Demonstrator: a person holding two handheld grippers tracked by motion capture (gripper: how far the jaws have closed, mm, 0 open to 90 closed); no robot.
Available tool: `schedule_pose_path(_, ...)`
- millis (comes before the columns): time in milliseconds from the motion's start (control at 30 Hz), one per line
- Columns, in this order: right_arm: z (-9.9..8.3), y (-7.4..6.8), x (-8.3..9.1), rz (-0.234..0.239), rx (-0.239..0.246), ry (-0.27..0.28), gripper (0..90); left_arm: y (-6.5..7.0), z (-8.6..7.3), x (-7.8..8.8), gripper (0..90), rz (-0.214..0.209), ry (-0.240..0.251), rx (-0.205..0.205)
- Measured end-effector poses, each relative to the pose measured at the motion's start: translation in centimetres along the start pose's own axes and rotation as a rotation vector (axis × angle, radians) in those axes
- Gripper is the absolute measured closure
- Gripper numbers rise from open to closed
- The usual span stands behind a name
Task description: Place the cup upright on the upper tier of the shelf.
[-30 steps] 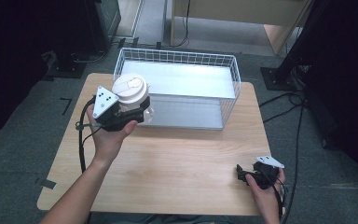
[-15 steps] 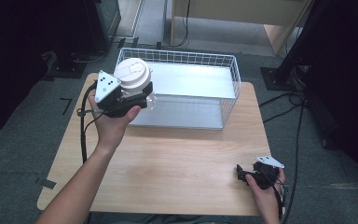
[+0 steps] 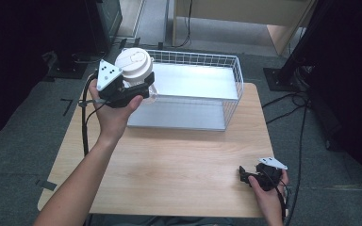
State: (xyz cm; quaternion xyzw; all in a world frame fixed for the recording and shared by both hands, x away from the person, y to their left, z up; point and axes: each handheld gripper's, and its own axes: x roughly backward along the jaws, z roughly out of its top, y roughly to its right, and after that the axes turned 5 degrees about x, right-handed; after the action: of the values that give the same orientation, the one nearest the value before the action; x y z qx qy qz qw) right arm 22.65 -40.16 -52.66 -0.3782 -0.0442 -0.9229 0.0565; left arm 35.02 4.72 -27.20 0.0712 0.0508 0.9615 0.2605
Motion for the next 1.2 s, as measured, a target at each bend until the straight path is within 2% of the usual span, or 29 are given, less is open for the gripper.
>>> schedule_pose_path(100,0.0,0.0,0.0,0.000,0.000,0.000,0.0,-0.3,0.3,-0.5,16.3,-0.009,-0.002,0.027)
schedule_pose_path(233,0.0,0.0,0.0,0.000,0.001,-0.001,0.0,-0.4,0.6,-1.6,16.3,0.017,-0.003,0.004)
schedule_pose_path(367,0.0,0.0,0.0,0.000,0.000,0.000,0.0,-0.8,0.8,-2.9,16.2,0.034,-0.012,-0.001)
schedule_pose_path(600,0.0,0.0,0.0,0.000,0.000,-0.001,0.0,-1.6,0.8,-5.4,16.2,0.077,-0.026,0.029)
schedule_pose_path(800,0.0,0.0,0.0,0.000,0.001,-0.001,0.0,-2.0,0.6,-6.9,16.1,0.100,-0.026,0.004)
schedule_pose_path(933,0.0,0.0,0.0,0.000,0.001,0.000,0.0,-2.1,0.5,-7.8,16.1,0.114,-0.011,0.009)
schedule_pose_path(1067,0.0,0.0,0.0,0.000,0.002,0.000,0.0,-2.3,0.3,-8.4,16.0,0.105,0.003,0.011)
schedule_pose_path(1200,0.0,0.0,0.0,0.000,0.002,0.000,0.0,-2.4,0.4,-8.8,15.9,0.099,-0.004,0.003)
